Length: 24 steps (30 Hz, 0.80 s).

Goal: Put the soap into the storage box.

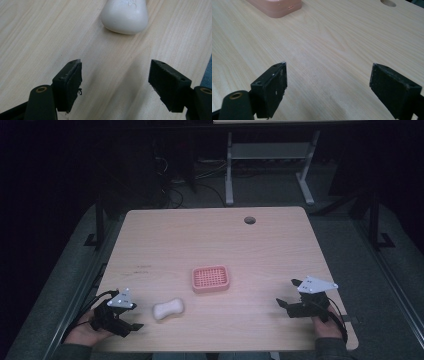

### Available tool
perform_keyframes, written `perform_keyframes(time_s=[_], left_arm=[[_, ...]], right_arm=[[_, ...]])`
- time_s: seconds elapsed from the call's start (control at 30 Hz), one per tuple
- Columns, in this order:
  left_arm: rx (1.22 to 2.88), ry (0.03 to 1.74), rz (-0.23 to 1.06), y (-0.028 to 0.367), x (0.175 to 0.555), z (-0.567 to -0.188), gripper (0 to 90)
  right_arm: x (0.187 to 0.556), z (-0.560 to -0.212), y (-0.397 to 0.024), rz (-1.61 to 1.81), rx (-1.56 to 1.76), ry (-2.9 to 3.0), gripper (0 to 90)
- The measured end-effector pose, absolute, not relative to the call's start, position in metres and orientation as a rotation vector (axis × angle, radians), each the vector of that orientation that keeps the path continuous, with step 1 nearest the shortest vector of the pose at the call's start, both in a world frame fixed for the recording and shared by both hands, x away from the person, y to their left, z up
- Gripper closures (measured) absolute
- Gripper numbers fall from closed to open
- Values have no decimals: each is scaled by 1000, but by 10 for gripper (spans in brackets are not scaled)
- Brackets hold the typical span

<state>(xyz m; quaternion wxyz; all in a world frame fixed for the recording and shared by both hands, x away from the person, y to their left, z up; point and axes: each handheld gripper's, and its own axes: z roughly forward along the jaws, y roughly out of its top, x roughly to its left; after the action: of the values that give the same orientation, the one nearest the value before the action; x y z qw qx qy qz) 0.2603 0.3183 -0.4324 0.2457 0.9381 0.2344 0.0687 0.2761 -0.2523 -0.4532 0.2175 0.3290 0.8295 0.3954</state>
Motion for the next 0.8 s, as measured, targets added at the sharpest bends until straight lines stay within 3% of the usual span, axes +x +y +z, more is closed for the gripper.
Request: perform_keyframes(time_s=[0.8], left_arm=[[2554, 579, 160, 296, 268, -427, 265]], right_arm=[[275, -454, -251, 1105, 924, 2295, 137]])
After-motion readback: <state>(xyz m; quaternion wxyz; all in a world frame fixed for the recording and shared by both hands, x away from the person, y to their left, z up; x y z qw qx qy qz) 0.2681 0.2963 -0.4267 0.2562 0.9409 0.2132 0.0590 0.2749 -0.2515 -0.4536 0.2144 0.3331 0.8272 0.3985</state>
